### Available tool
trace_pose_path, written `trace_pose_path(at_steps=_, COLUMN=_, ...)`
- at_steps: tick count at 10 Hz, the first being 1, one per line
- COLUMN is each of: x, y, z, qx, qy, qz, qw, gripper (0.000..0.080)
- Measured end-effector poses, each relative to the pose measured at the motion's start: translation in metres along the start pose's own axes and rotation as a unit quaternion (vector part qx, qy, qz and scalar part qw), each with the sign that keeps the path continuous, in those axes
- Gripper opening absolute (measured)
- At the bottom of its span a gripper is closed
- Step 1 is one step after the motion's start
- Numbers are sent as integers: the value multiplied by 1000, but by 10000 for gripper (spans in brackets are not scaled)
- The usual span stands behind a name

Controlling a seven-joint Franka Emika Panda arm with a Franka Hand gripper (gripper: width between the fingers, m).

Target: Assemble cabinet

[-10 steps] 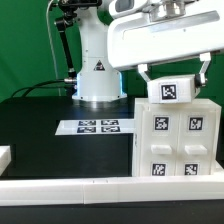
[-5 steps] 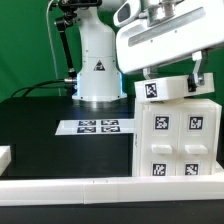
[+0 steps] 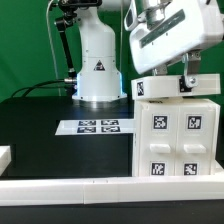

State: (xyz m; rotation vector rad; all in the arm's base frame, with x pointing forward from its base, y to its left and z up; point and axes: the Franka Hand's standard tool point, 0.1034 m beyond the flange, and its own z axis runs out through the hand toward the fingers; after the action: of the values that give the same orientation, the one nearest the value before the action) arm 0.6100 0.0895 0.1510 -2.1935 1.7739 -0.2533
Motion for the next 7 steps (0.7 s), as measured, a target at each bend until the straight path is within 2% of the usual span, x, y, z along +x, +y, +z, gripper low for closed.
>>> trace_pose_path(at_steps=1, x=1, y=1, z=0, qx=1, qy=-3, qz=22, qw=1000, gripper=563)
trace_pose_path(at_steps=2, x=0, y=1, z=0, qx=1, qy=-4, qz=26, qw=1000, gripper=639)
trace_pose_path(at_steps=3, x=0, y=1, z=1, qx=1, qy=-5, qz=18, qw=1000, gripper=639)
trace_pose_path(at_steps=4, x=-1, y=1, z=0, qx=0, qy=-6, qz=6, qw=1000, gripper=747)
trace_pose_path(at_steps=5, x=-2, y=-1, z=-5, qx=-2, qy=-10, qz=-19, qw=1000, gripper=783)
trace_pose_path(at_steps=7, x=-3, y=-10, z=-20, qx=11, qy=-14, qz=-40, qw=999, gripper=796)
